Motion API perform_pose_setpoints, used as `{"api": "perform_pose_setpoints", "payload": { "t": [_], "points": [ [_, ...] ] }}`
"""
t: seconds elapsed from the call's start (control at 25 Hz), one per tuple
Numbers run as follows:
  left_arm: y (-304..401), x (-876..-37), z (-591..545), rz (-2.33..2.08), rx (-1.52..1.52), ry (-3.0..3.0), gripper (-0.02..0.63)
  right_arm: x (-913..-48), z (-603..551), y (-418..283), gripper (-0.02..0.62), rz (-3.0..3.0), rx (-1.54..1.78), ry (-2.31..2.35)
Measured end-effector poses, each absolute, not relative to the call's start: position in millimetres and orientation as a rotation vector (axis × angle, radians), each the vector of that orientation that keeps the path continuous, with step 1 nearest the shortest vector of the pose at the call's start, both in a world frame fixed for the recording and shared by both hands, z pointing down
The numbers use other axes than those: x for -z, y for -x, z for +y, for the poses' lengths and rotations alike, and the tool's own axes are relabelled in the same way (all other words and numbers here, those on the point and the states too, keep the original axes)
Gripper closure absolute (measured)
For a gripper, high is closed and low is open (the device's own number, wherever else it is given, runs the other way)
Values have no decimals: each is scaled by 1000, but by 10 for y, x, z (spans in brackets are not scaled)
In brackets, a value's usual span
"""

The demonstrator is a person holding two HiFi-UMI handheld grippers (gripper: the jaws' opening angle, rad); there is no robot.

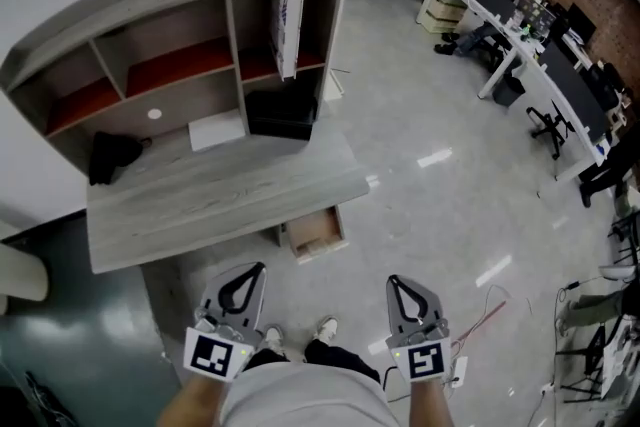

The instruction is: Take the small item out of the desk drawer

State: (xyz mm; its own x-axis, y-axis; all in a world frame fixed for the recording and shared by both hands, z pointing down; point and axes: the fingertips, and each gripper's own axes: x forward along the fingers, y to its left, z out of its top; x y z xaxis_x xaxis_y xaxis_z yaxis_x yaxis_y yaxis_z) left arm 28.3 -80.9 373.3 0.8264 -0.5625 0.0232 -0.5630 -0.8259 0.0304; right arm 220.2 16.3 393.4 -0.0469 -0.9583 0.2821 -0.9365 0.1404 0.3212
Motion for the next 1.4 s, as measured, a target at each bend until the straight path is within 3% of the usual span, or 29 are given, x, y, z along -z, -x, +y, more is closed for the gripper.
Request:
{"api": "perform_pose_setpoints", "payload": {
  "t": [0.52,0.64,1.4],
  "points": [
    [-169,-4212,-772,-1225,-226,-2776,589,-5360,-488,-2408,568,-2092,-20,-1368],
    [-218,-4260,-791,-1270,-243,-2741,589,-5712,-682,-2414,499,-2085,-11,-1250],
    [102,-5121,-419,-1485,-429,-2391,589,-8465,-1072,-2209,406,-1852,-4,-492]
  ]
}}
